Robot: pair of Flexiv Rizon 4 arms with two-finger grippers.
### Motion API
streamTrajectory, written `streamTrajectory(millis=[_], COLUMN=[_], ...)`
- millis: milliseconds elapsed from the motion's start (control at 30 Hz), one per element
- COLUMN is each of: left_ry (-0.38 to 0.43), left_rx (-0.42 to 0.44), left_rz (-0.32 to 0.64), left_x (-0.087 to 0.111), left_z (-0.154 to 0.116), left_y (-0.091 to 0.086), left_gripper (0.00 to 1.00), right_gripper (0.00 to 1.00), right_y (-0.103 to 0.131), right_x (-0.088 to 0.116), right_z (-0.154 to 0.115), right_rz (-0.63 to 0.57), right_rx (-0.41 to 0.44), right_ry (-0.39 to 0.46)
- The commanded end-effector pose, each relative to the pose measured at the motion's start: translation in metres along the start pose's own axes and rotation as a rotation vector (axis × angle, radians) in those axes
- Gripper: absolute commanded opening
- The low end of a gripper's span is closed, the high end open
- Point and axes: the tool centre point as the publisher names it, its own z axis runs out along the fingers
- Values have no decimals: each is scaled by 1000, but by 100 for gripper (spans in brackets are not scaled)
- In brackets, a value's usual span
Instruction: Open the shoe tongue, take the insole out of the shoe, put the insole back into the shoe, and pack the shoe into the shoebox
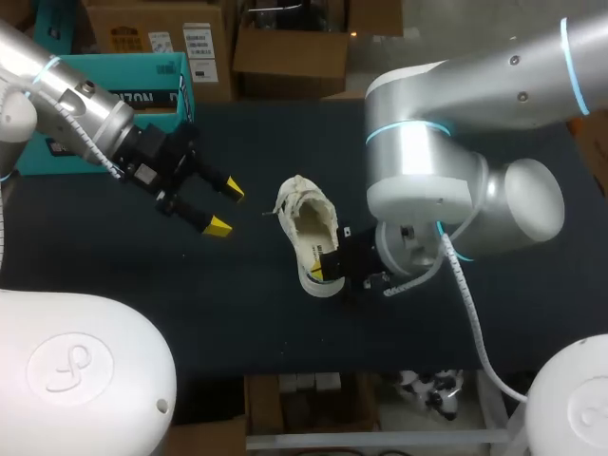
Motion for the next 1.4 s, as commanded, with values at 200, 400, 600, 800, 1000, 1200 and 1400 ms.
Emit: streamTrajectory(millis=[200, 400, 600, 800, 1000, 1200, 1400], left_ry=[2, -1, -4, -60, -155, -200, -200], left_rx=[0, -27, -87, -165, -276, -332, -332], left_rz=[-5, -14, -76, -178, -293, -308, -308], left_x=[-1, 5, 8, 10, 19, 20, 20], left_z=[3, 2, 1, 1, 1, -1, -1], left_y=[3, -7, -15, -16, -8, -6, -6], left_gripper=[100, 100, 100, 100, 100, 100, 100], right_gripper=[0, 0, 0, 0, 0, 100, 100], right_y=[15, 13, 3, 1, 7, 11, 11], right_x=[0, 3, 10, 17, 22, 26, 26], right_z=[21, 7, -31, -55, -68, -80, -80], right_rz=[33, 19, -46, -105, -161, -170, -170], right_rx=[-13, -10, 11, 26, 101, 149, 149], right_ry=[-31, -16, 20, 29, 11, 21, 21])
